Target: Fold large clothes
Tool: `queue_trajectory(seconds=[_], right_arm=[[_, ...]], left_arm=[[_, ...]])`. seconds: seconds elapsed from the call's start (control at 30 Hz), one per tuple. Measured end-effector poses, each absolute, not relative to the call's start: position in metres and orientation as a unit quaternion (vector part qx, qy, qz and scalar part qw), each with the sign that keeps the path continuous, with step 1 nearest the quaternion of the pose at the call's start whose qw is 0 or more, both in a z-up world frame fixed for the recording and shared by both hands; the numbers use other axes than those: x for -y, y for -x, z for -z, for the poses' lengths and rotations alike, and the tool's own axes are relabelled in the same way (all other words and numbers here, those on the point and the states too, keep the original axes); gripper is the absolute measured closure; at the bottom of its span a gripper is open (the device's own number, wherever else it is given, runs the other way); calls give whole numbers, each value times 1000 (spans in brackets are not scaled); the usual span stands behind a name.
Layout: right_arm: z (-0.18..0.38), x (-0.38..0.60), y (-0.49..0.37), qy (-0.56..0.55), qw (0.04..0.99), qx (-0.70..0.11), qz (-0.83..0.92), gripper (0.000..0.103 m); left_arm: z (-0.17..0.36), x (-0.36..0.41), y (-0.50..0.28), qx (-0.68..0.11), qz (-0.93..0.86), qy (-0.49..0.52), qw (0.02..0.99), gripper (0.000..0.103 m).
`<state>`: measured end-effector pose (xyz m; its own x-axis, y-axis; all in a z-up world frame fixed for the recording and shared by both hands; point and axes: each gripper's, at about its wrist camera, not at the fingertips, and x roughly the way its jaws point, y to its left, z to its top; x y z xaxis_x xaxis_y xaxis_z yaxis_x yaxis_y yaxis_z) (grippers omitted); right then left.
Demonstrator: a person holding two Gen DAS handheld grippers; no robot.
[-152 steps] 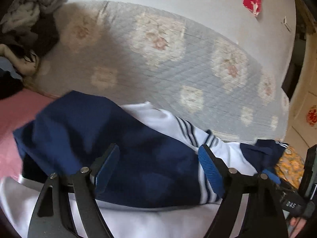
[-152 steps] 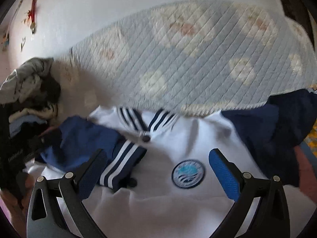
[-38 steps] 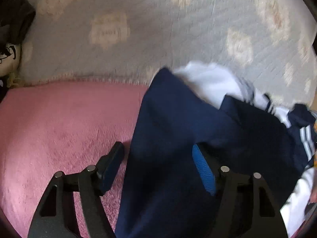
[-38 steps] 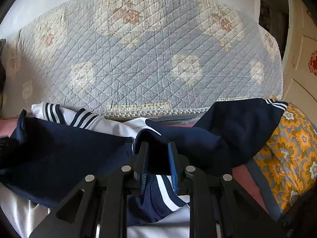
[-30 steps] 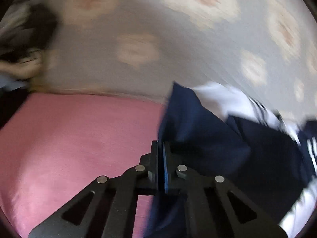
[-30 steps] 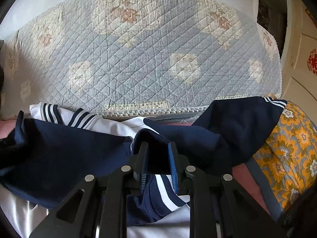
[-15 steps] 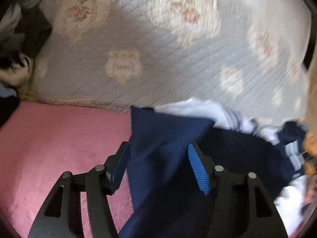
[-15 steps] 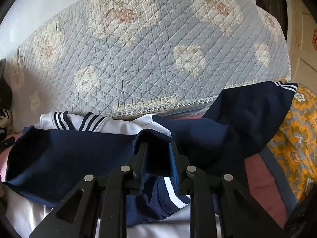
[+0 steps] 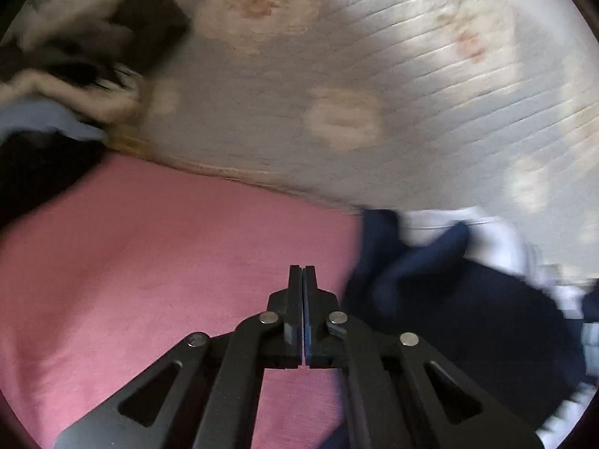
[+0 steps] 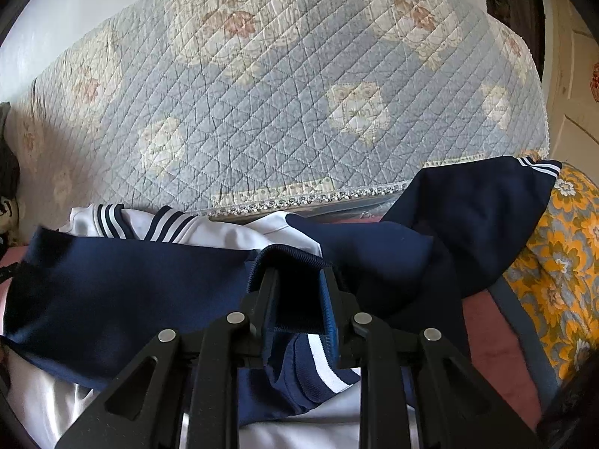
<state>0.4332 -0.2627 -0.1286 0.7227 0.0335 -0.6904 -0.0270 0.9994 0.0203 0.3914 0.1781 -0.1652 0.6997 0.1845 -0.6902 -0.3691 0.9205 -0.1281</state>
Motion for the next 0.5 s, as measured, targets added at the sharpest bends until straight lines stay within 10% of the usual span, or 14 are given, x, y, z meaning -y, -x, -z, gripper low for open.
queue_trajectory(seconds=[0.1,0.23,0.5], right_arm=[[128,263,-433,-6,928,-372,-15,79],[128,263,-433,-7,928,-371,-16,79],[128,262,-432,2,929,-370,-15,78]], left_arm=[[155,-167,-383,-337,-64,137,929,103],[150,-141,-388,-330,-108,69,935,67],[180,-126,-411,-409,-44,43,910,67]])
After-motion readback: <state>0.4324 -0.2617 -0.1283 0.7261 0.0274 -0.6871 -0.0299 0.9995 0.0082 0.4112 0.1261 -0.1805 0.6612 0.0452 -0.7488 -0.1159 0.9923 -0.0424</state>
